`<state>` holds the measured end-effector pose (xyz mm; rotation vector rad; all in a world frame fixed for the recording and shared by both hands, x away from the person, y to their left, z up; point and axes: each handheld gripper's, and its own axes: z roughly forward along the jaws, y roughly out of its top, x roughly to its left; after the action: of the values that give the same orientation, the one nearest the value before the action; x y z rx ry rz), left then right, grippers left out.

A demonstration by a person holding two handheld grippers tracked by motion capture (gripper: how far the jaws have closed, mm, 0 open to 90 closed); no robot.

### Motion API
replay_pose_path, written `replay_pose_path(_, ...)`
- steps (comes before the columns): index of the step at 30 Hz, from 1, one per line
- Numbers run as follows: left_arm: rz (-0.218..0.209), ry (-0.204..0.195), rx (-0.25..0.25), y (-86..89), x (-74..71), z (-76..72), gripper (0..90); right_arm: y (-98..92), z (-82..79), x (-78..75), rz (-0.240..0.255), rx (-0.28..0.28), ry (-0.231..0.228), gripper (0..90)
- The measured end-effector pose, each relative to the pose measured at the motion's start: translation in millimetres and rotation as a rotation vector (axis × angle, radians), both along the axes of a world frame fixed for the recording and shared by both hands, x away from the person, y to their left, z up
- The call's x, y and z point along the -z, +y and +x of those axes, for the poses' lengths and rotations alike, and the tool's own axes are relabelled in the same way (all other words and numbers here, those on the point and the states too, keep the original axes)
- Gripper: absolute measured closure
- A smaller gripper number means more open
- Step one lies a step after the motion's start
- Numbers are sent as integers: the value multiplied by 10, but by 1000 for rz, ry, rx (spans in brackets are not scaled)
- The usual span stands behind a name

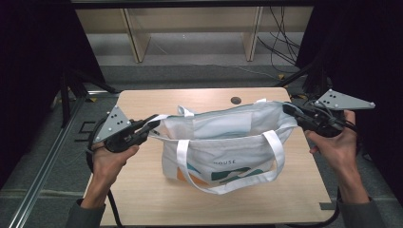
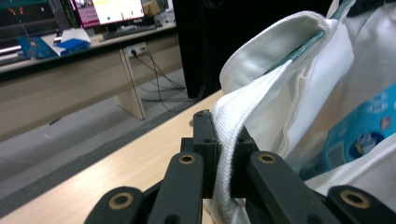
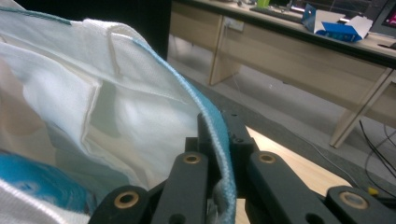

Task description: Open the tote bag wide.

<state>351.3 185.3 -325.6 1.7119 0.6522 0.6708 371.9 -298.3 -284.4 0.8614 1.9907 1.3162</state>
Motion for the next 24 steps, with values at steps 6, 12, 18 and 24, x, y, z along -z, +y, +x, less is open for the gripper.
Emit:
replay_pose_path(6, 29, 31, 5, -13, 278, 36, 856, 26, 11, 157, -25, 11, 21, 882)
replay_pose_path(12, 63, 59, 7, -64, 487, 73, 853, 32, -1, 336, -46, 25, 38, 882)
replay_pose_path(18, 106, 82, 12, -143, 654, 119, 848, -10, 31, 534, -61, 33, 72, 882)
replay_pose_path(24, 139, 110, 11, -202, 802, 192, 844, -42, 61, 689, -66, 38, 90, 882)
